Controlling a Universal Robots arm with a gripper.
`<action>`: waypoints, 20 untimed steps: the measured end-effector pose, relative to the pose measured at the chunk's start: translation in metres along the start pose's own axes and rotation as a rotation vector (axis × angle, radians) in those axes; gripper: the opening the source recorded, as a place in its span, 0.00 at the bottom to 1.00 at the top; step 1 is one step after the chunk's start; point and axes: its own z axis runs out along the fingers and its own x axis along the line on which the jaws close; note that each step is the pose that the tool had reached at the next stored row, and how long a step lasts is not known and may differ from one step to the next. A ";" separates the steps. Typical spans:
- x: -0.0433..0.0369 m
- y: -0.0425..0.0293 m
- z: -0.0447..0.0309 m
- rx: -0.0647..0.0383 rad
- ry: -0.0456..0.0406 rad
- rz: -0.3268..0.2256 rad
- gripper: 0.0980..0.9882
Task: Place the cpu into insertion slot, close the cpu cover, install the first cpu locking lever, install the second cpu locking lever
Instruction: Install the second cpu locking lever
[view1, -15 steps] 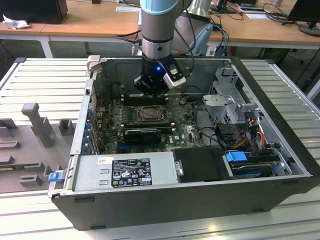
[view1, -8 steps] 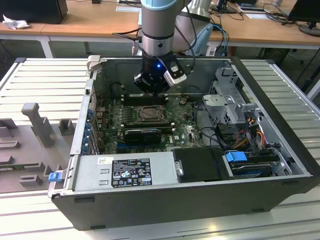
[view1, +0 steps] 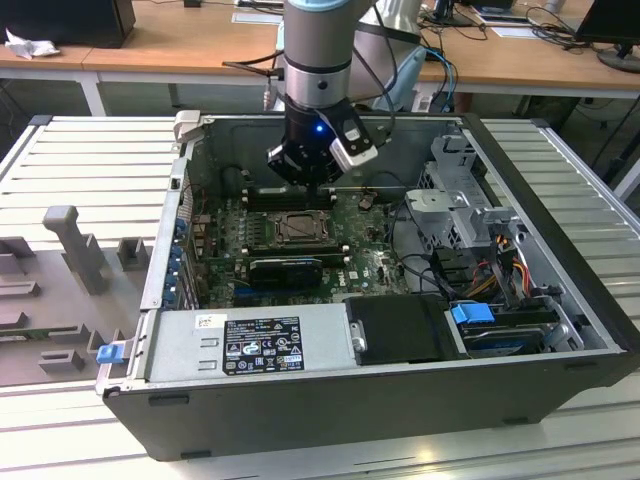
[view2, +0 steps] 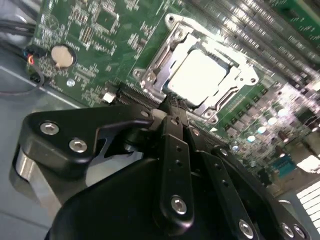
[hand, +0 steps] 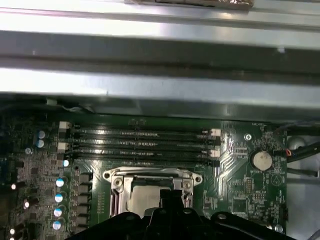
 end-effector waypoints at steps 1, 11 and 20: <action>0.0002 -0.0040 -0.0002 0.000 -0.0001 0.000 0.01; 0.0019 -0.0389 0.0009 -0.031 0.0194 0.002 0.01; 0.0117 -0.0575 0.0030 -0.037 0.0240 0.002 0.01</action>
